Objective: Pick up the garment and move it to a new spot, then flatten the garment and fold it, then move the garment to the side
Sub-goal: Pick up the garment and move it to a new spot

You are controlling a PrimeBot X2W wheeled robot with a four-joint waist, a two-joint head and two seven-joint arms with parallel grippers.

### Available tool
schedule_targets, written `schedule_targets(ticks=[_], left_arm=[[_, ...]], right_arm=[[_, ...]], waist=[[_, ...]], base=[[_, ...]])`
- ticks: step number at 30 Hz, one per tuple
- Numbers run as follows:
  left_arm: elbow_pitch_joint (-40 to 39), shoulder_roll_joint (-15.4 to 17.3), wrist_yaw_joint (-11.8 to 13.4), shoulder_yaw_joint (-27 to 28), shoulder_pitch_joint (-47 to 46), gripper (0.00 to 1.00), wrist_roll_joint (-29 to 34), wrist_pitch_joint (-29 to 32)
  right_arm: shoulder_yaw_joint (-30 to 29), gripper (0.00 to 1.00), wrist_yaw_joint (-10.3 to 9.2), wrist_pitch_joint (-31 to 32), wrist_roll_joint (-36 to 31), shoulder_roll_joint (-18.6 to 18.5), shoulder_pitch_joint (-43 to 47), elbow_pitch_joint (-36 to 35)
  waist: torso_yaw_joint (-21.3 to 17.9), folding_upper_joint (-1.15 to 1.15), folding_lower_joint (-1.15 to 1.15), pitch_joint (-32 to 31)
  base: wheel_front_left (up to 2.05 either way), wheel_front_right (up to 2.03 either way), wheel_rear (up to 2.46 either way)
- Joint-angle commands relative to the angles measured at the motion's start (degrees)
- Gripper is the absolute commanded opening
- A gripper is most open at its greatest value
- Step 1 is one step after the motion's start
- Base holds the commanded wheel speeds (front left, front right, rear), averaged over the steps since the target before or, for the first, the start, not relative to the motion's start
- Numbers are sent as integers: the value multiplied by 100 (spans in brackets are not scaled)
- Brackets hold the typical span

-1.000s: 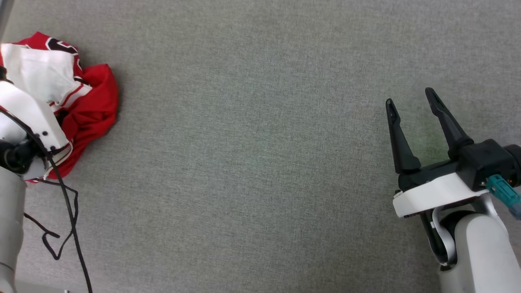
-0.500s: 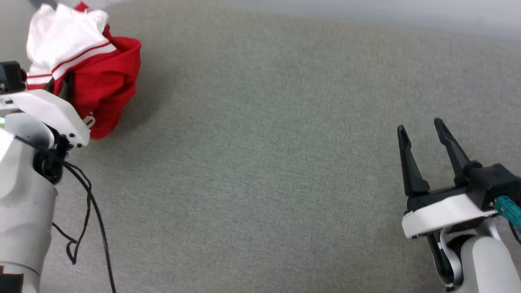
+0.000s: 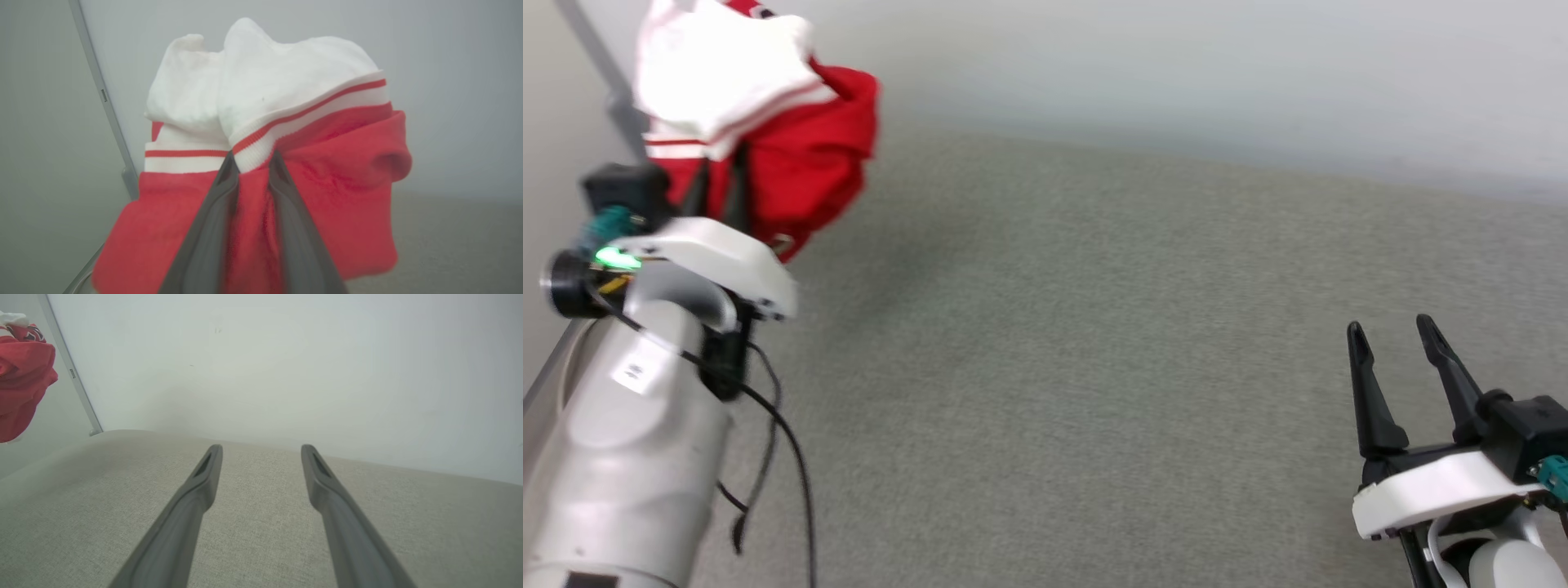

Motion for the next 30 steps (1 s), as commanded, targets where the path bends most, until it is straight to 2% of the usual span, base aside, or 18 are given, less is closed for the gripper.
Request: schedule_targets(ticks=[1,5,11,20,25,30], left_arm=[[-83,-77,26,-43,118,0,51,-37],[-578,-323,9,-229,491,0,125,-41],[-1052,-689,-169,-748,959,0,248,141],[-1591,-1264,-312,-1731,1630,0,413,681],[-1483,-1414,-401,-2235,1973,0,444,956],[-1297,-1462,-435,-2488,2212,0,381,1120]], right_arm=[[-22,100,-6,-16,37,1,101,-23],[-55,100,-6,26,115,4,223,-75],[-49,100,-6,72,129,2,328,-139],[0,100,-6,0,332,5,318,-110],[61,100,-6,-82,445,5,233,-43],[59,100,-6,-155,467,3,175,17]], waist=[[-197,0,1,-166],[-549,0,1,-278],[-1190,0,1,-294],[-2110,0,1,55],[-2414,0,1,282],[-2504,0,1,382]], base=[[0,0,0],[0,0,0],[0,0,0],[0,0,0],[0,0,0],[0,0,0]])
